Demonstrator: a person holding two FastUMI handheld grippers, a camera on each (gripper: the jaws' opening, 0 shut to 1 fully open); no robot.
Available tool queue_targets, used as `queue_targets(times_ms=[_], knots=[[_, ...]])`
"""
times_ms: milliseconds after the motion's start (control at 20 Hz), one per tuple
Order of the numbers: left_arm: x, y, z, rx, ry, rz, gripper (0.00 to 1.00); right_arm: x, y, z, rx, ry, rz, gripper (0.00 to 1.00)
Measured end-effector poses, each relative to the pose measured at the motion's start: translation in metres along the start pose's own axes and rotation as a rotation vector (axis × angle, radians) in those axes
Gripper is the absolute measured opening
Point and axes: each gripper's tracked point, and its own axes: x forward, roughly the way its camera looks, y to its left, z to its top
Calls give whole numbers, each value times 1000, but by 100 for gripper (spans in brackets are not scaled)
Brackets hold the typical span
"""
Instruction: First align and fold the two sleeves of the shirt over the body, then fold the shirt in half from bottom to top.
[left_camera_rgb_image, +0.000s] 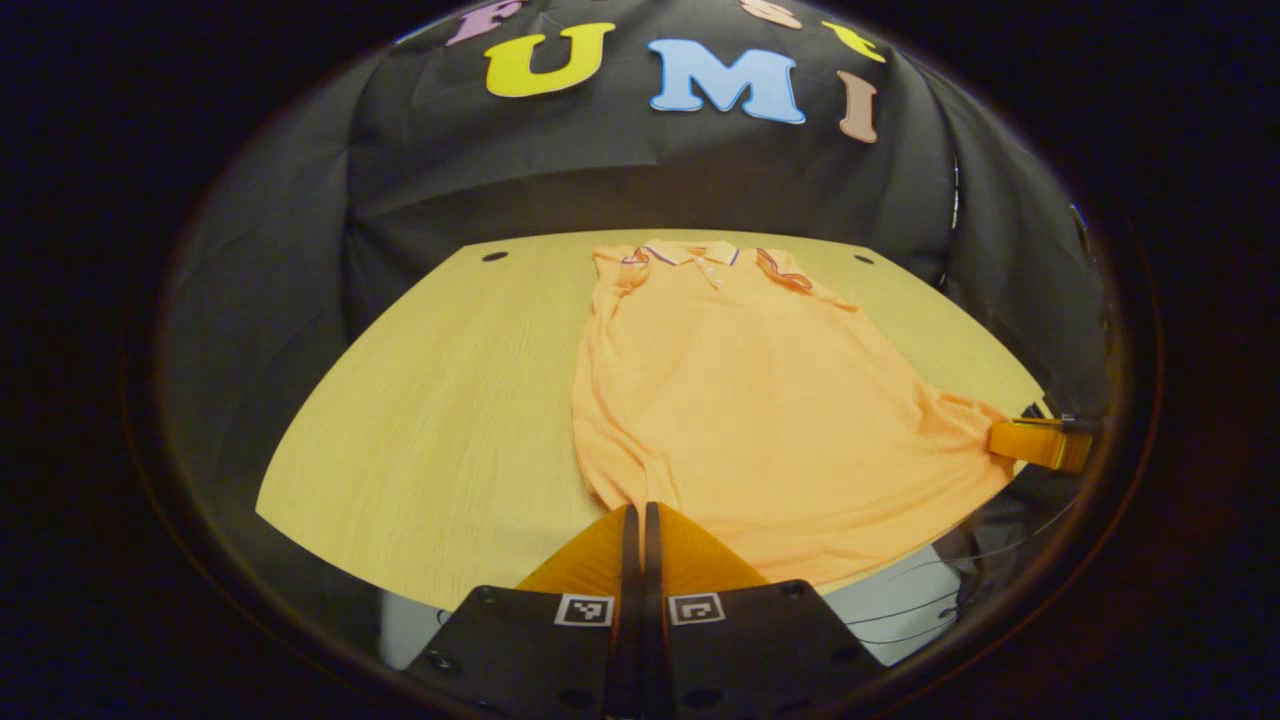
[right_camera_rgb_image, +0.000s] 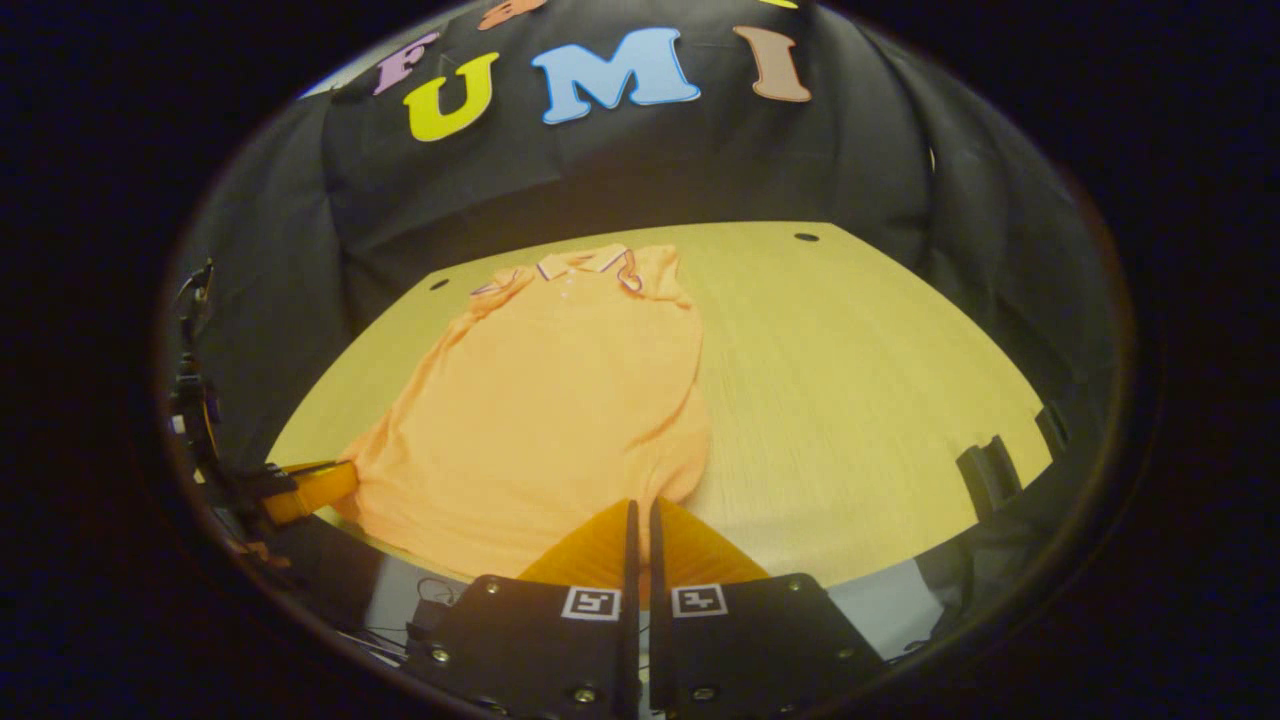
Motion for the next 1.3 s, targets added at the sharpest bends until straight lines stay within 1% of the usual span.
queue_targets(times_ms=[250, 400, 700, 750, 800, 950, 1300], knots=[[-8, -7, 52, -12, -88, 2, 6, -14, 0, 55, -36, -93, 10, 4], [-9, -12, 82, -18, -128, -8, 6, -14, 0, 81, -45, -130, 10, 4], [10, -18, 141, -9, -193, -29, 6, -9, -2, 128, -71, -188, -12, 4], [14, -17, 150, -14, -199, -31, 6, -3, -1, 136, -68, -196, -11, 8], [19, -17, 160, -21, -205, -37, 7, 1, -1, 145, -69, -205, -13, 5], [35, -15, 189, -34, -220, -48, 6, 16, -1, 170, -73, -221, -23, 4], [82, -2, 249, -24, -241, -69, 6, 55, 2, 217, -69, -233, -43, 4]])
